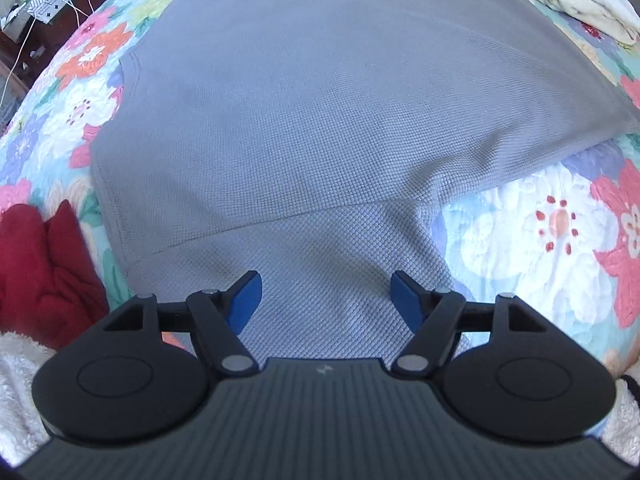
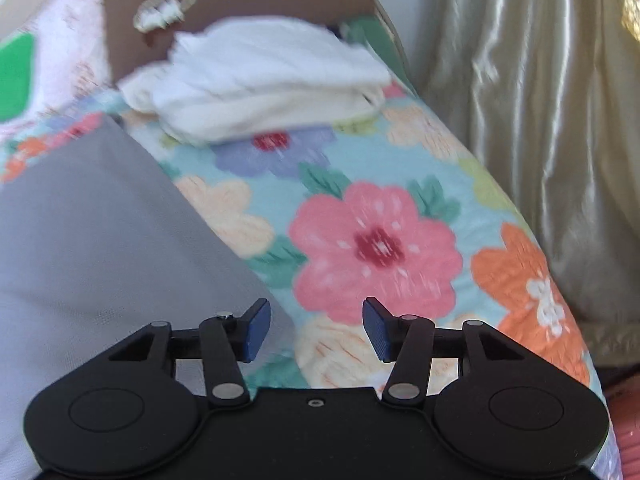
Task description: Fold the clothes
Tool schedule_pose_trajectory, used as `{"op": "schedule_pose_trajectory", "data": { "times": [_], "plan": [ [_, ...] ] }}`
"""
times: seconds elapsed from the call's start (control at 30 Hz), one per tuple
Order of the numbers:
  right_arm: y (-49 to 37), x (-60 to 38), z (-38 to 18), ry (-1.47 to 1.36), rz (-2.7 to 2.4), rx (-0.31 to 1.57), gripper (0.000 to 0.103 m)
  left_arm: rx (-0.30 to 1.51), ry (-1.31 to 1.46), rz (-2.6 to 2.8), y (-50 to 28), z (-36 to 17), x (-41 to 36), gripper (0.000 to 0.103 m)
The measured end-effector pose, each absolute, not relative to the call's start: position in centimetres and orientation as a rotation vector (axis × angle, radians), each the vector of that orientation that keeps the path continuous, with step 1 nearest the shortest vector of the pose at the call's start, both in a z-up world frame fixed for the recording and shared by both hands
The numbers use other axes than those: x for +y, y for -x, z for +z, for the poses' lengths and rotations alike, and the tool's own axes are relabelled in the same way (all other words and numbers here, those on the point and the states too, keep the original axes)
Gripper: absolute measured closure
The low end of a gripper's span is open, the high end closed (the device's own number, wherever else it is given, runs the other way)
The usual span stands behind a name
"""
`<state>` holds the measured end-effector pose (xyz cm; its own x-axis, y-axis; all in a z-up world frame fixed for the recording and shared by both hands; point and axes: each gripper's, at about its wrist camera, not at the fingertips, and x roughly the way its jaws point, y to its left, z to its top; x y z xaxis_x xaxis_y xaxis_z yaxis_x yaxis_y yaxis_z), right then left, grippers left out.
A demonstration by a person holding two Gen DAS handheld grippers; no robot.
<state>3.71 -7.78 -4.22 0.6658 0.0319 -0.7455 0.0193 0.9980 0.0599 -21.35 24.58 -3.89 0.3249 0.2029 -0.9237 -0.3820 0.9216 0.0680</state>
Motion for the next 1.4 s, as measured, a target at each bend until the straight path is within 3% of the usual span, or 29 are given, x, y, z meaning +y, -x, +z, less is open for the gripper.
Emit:
{"op": "schedule_pose_trajectory", "data": {
  "times": [0.27,0.4,0.8,0.83,0.87,0.9,0.93,1.2,1.4],
  "plan": [
    [6.1,-1.5,-1.7,-0.298,0.631,0.947,0.04,1.091,0.222,0.343,24.3,-0.3,26.1,0.03],
    [10.7,2.7,-3.1,-0.316,0.838,1.059,0.039,0.995,0.241,0.325,26.6,2.3,27.9,0.023],
    [18.1,11.2,-10.3,-0.171,0.954,1.35,0.038,0.893,0.265,0.298,28.4,3.0,30.0,0.023],
    [18.3,11.7,-10.2,-0.161,0.979,1.346,0.047,0.893,0.265,0.292,28.3,3.1,30.1,0.023],
    [18.4,11.9,-9.8,-0.164,1.008,1.322,0.075,0.894,0.266,0.285,28.3,3.1,30.3,0.023],
    [18.2,12.1,-9.3,-0.182,1.033,1.297,0.092,0.896,0.261,0.276,28.2,3.1,30.5,0.023],
    [17.7,12.4,-8.7,-0.204,1.053,1.277,0.096,0.897,0.254,0.267,28.1,3.1,30.8,0.023],
    [11.8,15.3,-3.0,-0.349,1.105,1.116,0.096,0.752,0.152,0.114,28.9,4.7,31.3,0.018],
    [7.8,17.5,-2.3,-0.451,1.094,1.147,0.096,0.815,0.053,0.021,27.9,3.3,31.5,0.008]
  ]
}}
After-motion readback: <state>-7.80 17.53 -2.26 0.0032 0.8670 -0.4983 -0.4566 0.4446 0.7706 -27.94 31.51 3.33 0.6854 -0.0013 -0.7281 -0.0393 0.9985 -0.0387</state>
